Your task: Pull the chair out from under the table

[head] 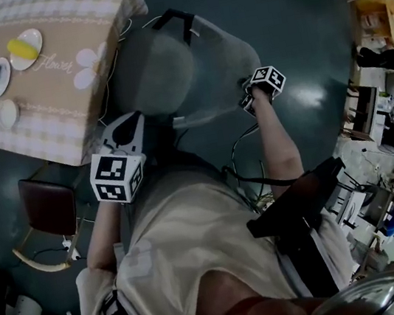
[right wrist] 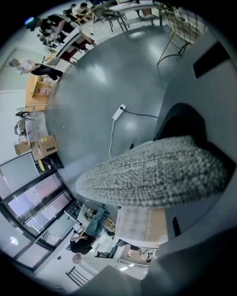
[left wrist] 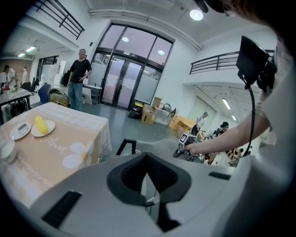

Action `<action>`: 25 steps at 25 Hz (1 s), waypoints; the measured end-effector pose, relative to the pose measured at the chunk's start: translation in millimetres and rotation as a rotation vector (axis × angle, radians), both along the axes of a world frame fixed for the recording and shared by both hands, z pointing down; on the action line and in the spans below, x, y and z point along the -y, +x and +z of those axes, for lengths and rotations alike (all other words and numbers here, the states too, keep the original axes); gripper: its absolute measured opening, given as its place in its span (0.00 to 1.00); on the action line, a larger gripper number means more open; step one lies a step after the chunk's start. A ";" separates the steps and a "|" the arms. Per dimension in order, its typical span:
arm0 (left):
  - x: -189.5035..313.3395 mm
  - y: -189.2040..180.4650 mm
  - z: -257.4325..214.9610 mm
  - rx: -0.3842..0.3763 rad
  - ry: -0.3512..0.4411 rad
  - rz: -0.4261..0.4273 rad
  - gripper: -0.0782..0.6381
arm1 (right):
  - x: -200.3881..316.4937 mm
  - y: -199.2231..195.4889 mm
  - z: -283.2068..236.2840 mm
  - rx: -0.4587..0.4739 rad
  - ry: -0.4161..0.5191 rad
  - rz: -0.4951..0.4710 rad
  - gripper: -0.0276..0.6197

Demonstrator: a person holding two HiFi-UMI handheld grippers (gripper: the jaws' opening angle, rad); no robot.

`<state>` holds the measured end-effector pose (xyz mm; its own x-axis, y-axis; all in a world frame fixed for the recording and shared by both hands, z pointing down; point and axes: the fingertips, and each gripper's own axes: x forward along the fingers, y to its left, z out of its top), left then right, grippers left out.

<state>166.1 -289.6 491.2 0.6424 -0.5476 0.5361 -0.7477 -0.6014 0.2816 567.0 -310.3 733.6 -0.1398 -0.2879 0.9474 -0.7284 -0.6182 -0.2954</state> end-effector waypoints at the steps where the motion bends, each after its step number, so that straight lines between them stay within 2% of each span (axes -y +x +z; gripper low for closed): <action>1: 0.8 1.1 1.0 0.000 -0.001 0.004 0.12 | -1.2 1.6 0.5 0.000 0.001 0.003 0.19; 25: 13.2 34.0 9.5 -0.002 -0.016 0.087 0.12 | -26.0 37.9 3.8 0.000 -0.001 0.060 0.19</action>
<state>200.2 -302.9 500.6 0.6885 -0.4808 0.5429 -0.6921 -0.6595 0.2936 604.9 -284.3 737.5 -0.1224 -0.2947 0.9477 -0.6898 -0.6613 -0.2947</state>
